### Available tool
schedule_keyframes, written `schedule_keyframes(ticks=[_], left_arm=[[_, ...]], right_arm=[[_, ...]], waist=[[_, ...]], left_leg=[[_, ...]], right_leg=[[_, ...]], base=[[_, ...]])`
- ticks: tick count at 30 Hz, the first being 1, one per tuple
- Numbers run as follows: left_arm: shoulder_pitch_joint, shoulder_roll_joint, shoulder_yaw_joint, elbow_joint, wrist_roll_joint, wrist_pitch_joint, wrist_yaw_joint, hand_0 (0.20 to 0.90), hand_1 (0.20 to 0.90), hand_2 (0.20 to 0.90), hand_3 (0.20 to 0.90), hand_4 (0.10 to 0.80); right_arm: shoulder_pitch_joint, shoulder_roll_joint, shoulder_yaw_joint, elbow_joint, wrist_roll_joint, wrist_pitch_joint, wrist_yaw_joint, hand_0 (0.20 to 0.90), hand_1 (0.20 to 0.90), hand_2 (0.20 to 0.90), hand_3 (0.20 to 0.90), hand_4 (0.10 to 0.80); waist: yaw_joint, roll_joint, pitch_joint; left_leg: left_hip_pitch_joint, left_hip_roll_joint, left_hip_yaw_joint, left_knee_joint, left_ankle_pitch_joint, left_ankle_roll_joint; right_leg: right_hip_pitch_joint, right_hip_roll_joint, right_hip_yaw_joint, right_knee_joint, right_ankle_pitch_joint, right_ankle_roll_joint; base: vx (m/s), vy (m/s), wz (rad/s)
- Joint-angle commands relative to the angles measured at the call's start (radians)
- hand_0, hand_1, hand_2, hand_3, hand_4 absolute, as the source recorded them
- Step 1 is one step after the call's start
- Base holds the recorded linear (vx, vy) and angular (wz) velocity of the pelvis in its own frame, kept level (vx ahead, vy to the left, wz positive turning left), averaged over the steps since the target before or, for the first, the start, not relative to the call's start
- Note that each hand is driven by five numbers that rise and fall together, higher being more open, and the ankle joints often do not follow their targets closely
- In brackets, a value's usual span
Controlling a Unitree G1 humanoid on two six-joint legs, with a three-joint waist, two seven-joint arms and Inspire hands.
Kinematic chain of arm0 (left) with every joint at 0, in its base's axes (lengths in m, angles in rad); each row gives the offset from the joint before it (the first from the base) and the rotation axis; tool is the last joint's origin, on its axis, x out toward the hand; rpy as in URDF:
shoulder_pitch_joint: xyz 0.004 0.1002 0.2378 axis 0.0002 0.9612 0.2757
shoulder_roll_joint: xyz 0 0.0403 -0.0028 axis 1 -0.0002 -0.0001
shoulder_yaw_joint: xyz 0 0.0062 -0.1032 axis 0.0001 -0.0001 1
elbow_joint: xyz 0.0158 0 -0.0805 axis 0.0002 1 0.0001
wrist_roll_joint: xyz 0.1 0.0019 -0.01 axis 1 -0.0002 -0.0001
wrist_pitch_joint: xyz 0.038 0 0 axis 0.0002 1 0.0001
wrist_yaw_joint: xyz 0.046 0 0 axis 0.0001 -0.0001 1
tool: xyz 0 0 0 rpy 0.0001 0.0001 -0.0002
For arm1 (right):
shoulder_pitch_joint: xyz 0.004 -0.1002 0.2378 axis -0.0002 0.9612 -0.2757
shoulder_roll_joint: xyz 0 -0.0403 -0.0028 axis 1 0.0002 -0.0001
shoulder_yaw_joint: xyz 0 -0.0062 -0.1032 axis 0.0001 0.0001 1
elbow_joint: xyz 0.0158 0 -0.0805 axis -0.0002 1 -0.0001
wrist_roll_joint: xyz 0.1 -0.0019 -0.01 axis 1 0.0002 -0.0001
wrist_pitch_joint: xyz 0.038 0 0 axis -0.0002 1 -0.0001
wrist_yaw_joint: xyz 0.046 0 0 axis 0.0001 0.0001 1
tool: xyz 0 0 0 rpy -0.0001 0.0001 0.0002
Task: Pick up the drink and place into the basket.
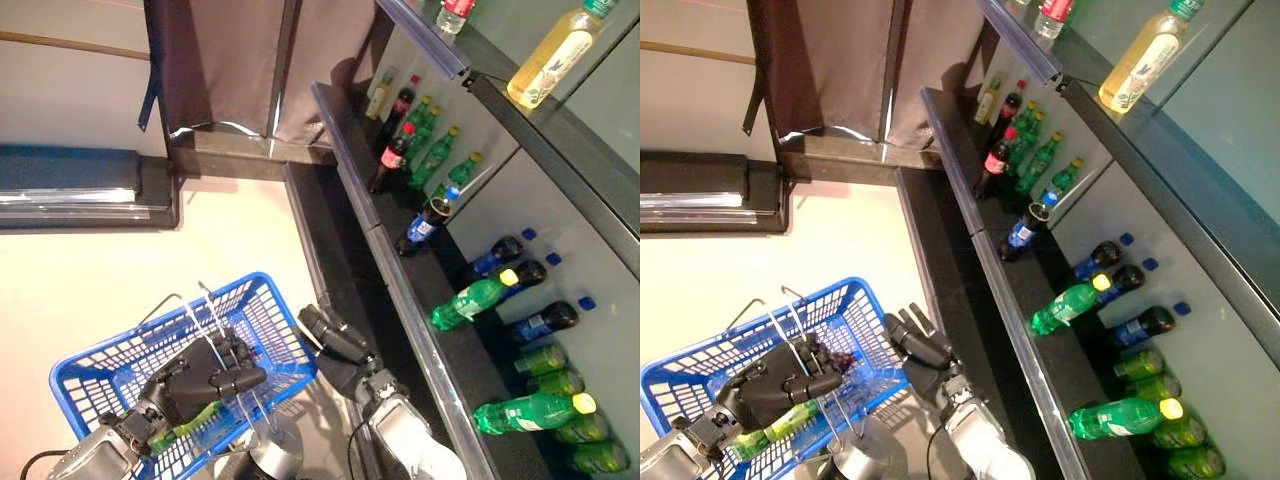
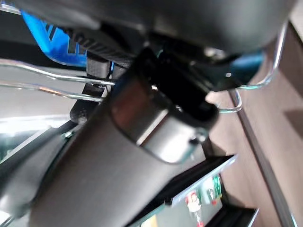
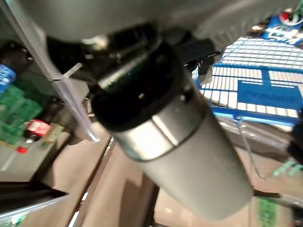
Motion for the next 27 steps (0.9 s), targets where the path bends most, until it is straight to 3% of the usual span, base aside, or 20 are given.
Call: schedule_keyframes(ticks=[1, 8, 12, 18, 22, 26, 27], left_arm=[[-0.039, -0.047, -0.089, -0.233, -0.107, -0.207, -0.174, 0.300, 0.300, 0.300, 0.200, 0.100], [-0.016, -0.081, -0.092, -0.160, -0.055, -0.263, -0.142, 0.300, 0.300, 0.300, 0.200, 0.100], [-0.006, -0.084, -0.100, -0.092, -0.013, -0.338, -0.064, 0.300, 0.300, 0.300, 0.200, 0.100], [0.007, -0.111, -0.120, 0.138, 0.020, -0.508, 0.142, 0.300, 0.300, 0.300, 0.200, 0.100], [-0.030, -0.157, -0.143, 0.343, 0.034, -0.629, 0.259, 0.300, 0.300, 0.300, 0.200, 0.100], [-0.139, -0.194, -0.182, 0.556, 0.030, -0.667, 0.329, 0.300, 0.300, 0.300, 0.200, 0.100], [-0.167, -0.196, -0.190, 0.593, 0.046, -0.667, 0.348, 0.300, 0.300, 0.300, 0.200, 0.100]], right_arm=[[0.006, -0.044, 0.014, -0.131, -0.068, 0.002, 0.189, 0.900, 0.900, 0.900, 0.900, 0.800], [0.063, -0.074, -0.014, -0.207, -0.177, 0.000, 0.287, 0.900, 0.900, 0.900, 0.900, 0.800], [0.110, -0.112, -0.057, -0.235, -0.229, 0.012, 0.341, 0.900, 0.900, 0.900, 0.900, 0.800], [0.202, -0.201, -0.154, -0.195, -0.323, 0.049, 0.381, 0.900, 0.900, 0.900, 0.900, 0.800], [0.245, -0.237, -0.204, -0.087, -0.441, 0.010, 0.338, 0.900, 0.900, 0.900, 0.900, 0.800], [0.256, -0.248, -0.228, 0.115, -0.572, -0.046, 0.288, 0.900, 0.900, 0.900, 0.900, 0.800], [0.248, -0.246, -0.227, 0.175, -0.597, -0.066, 0.271, 0.900, 0.900, 0.900, 0.900, 0.800]], waist=[[-0.063, 0.071, -0.189], [-0.094, 0.067, -0.204], [-0.128, 0.065, -0.207], [-0.206, 0.074, -0.210], [-0.268, 0.084, -0.201], [-0.344, 0.101, -0.181], [-0.353, 0.104, -0.175]], left_leg=[[0.157, 0.023, 0.023, -0.153, 0.055, 0.033], [0.182, 0.026, 0.048, -0.187, 0.059, 0.025], [0.194, 0.029, 0.072, -0.212, 0.063, 0.022], [0.190, 0.024, 0.123, -0.236, 0.057, 0.035], [0.171, 0.018, 0.157, -0.262, 0.060, 0.050], [0.140, 0.010, 0.133, -0.287, 0.076, 0.064], [0.131, 0.010, 0.126, -0.285, 0.080, 0.062]], right_leg=[[-0.036, 0.036, 0.018, 0.007, 0.151, 0.001], [-0.037, 0.041, 0.036, -0.016, 0.154, 0.008], [-0.048, 0.042, 0.059, -0.036, 0.168, 0.017], [-0.086, 0.019, 0.131, -0.076, 0.189, 0.036], [-0.132, 0.004, 0.205, -0.099, 0.200, 0.046], [-0.194, 0.048, 0.311, -0.084, 0.178, 0.018], [-0.203, 0.053, 0.309, -0.080, 0.177, 0.011]], base=[[-0.024, -0.016, -0.09], [-0.050, -0.016, -0.13], [-0.099, -0.035, -0.20], [-0.175, -0.002, -0.31], [-0.247, 0.019, -0.39], [-0.216, 0.011, -0.12], [-0.181, -0.035, 0.31]])
